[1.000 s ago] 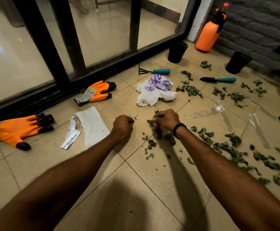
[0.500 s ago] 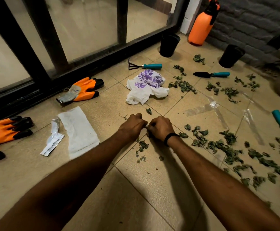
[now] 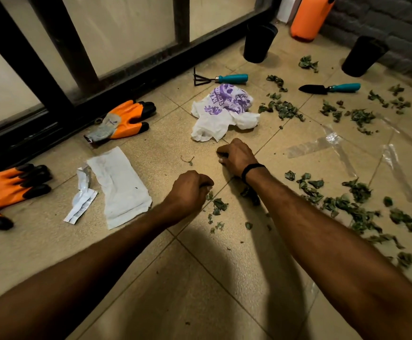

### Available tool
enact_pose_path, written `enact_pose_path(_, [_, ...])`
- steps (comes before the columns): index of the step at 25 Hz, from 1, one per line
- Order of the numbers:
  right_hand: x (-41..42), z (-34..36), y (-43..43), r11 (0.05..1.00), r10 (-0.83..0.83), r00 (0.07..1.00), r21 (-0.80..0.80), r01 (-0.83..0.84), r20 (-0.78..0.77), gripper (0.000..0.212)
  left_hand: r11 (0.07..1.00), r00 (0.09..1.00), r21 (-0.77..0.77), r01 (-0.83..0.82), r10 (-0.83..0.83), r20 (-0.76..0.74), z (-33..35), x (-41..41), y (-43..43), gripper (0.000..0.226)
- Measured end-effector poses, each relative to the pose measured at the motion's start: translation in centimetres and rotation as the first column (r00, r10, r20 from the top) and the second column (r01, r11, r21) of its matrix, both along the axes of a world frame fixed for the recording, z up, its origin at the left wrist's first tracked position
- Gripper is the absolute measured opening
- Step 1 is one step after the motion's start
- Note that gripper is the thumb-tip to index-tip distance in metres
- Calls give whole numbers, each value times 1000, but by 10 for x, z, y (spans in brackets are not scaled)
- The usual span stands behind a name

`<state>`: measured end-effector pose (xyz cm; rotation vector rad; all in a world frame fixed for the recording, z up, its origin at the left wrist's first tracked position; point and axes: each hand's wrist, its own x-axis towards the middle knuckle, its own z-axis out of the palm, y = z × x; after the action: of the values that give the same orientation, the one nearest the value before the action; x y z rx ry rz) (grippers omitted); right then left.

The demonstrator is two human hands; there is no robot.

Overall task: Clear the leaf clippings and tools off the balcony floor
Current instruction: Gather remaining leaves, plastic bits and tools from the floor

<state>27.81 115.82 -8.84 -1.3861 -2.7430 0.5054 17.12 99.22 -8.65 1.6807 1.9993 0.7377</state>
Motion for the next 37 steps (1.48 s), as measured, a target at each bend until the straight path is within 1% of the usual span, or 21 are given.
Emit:
enact_pose_path(2, [0,1,-7,1000,-1,1000,25,1,1,21,998,998,-11,59,-59,2,-6,11,-12,27])
enact_pose_path(4, [5,11,-12,999,-53,998,-4,53,-25,19,995,995,-42,90,-91,-32,-14,26,-22,22])
enact_pose_path(5, [10,16,-12,994,-99,994,-52,97,-52,16,994,994,-49,97,-99,-51,-17,33,-26,20])
enact_pose_path(7, [25,29,-9,960,-219,969,-203,193,-117,12,989,987,-79,124,-131,-97,-23,42,-31,32])
enact_pose_path(9, [43,43,-5,910,-302,940,-344,233,-162,10,986,974,-67,150,-160,-159,-23,47,-35,34])
enact_pose_path(11, [59,51,-3,905,-279,953,-363,221,-116,10,988,961,-30,150,-153,-230,-22,49,-36,27])
enact_pose_path(13, [72,51,-9,941,-188,982,-284,186,23,12,994,957,-23,110,-112,-268,-22,50,-32,23])
enact_pose_path(14, [76,47,-17,952,-151,984,-255,169,91,15,997,968,-17,74,-76,-241,-20,50,-30,22])
enact_pose_path(16, [82,34,-38,963,-110,980,-226,146,166,24,999,999,-30,-40,40,-5,-13,48,-26,19])
enact_pose_path(17, [84,29,-49,970,-104,982,-203,136,160,28,995,985,-45,-89,95,142,-9,46,-25,17])
enact_pose_path(18, [84,26,-58,977,-100,986,-174,123,137,28,991,964,-40,-128,134,228,-6,43,-25,17])
enact_pose_path(19, [85,25,-63,984,-92,989,-145,108,114,23,988,960,-18,-155,155,234,-3,42,-26,17])
enact_pose_path(22, [83,34,-62,969,-126,990,-208,136,62,13,991,983,7,-130,128,134,-8,41,-25,25])
enact_pose_path(25, [85,41,-51,894,-275,960,-381,237,-49,12,996,999,-89,-3,-1,-41,-14,52,-22,56])
enact_pose_path(26, [88,43,-48,866,-324,942,-428,259,-85,9,993,994,-118,27,-39,-102,-15,57,-23,60])
enact_pose_path(28, [94,46,-46,805,-414,898,-520,284,-150,4,992,985,-110,64,-80,-151,-13,66,-27,50])
enact_pose_path(30, [101,44,-49,753,-486,854,-586,299,-188,10,993,974,-70,99,-111,-198,-14,72,-31,34])
enact_pose_path(31, [103,42,-52,748,-503,841,-587,309,-199,10,990,957,-61,124,-135,-256,-17,74,-32,35])
enact_pose_path(33, [106,34,-58,755,-526,821,-565,332,-221,10,985,919,-66,161,-174,-353,-23,75,-31,36])
enact_pose_path(35, [105,26,-65,759,-545,806,-546,355,-233,8,989,921,-71,130,-147,-362,-28,76,-33,26])
enact_pose_path(37, [104,21,-73,818,-467,862,-467,337,-197,12,993,928,-69,99,-117,-353,-29,75,-35,29])
